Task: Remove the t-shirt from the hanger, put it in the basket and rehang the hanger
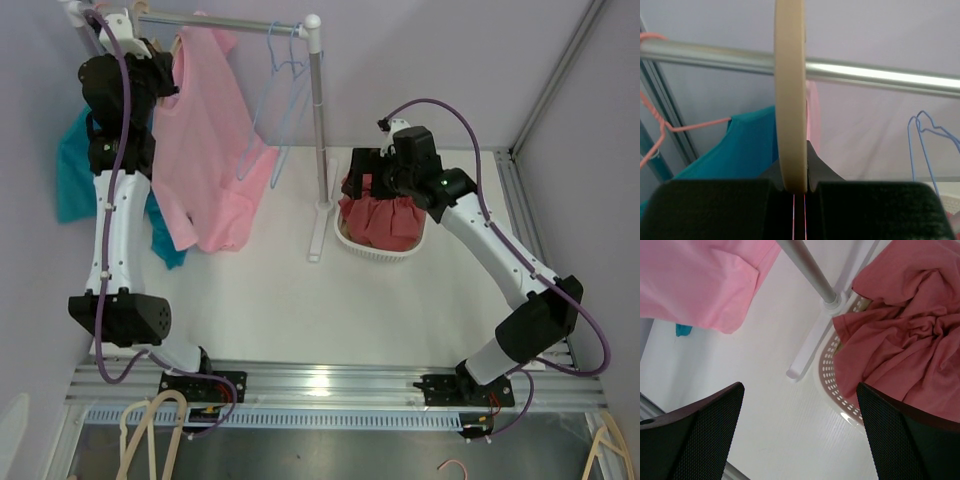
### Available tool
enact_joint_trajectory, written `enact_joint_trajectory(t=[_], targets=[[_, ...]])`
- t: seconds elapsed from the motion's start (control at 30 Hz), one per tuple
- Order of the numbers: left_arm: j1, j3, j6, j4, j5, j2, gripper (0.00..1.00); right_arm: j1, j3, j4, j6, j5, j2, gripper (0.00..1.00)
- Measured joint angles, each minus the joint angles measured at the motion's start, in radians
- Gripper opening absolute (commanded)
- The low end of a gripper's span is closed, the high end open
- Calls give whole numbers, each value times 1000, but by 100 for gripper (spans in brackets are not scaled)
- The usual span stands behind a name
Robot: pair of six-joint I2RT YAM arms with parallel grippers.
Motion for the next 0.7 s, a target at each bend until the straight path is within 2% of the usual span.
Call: enact_joint_trajectory(t=[0.2, 0.33, 0.53, 0.7], targets=[[-27, -133, 5, -21, -92, -66, 1, 39, -18, 1, -5, 4, -77, 100], [-52, -202, -2, -55, -212, -95, 1, 97, -63, 14, -30, 7, -149, 99], [-174, -208, -35, -158, -481, -115, 1, 266, -178, 91, -80, 10, -262, 99], [-322, -208, -113, -265, -799, -163, 1, 423, -227, 159, -114, 27, -278, 100]])
